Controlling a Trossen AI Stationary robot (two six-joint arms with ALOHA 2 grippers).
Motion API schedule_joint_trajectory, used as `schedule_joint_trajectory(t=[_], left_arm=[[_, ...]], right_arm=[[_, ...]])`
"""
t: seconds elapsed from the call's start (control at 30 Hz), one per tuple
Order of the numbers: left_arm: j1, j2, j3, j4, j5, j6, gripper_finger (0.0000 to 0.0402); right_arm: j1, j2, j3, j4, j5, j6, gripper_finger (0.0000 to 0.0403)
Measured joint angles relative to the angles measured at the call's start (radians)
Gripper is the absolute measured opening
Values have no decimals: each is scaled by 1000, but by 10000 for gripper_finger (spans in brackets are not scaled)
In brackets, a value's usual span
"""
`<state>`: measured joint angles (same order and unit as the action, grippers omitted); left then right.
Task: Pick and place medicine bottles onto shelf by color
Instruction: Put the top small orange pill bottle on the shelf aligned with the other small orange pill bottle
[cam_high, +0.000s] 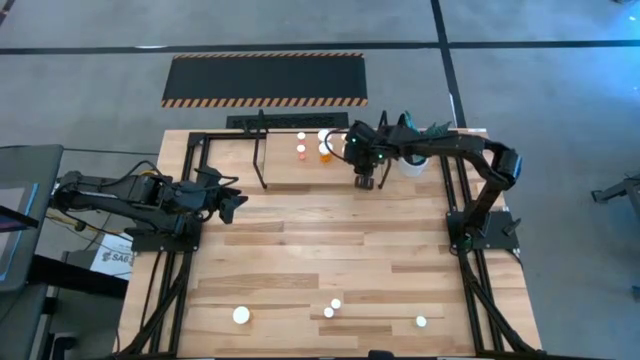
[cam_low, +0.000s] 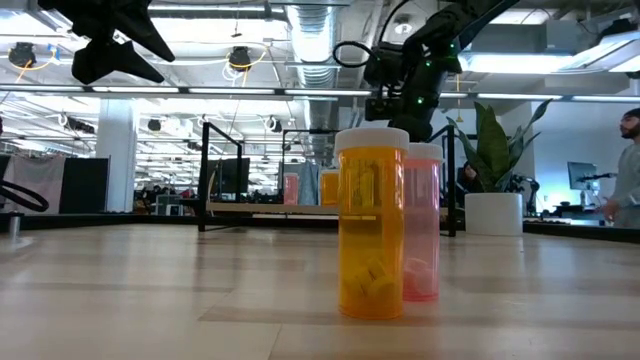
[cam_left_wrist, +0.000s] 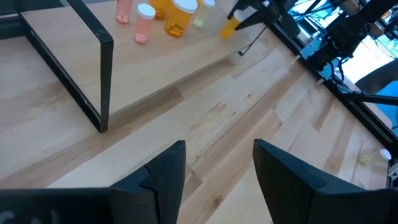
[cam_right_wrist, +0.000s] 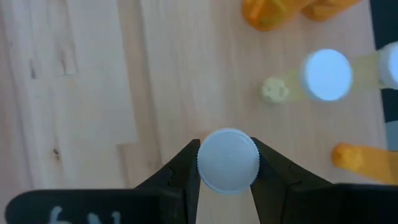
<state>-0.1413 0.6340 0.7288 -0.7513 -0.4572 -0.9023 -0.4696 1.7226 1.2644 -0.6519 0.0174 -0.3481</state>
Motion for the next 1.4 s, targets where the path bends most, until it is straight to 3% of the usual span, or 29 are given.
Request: schedule_joint_trajectory(t=[1.4], left_arm=[[0,0,0,0,-87,-63,174]], right_arm=[[-168,0,0,3,-84,-229,132]])
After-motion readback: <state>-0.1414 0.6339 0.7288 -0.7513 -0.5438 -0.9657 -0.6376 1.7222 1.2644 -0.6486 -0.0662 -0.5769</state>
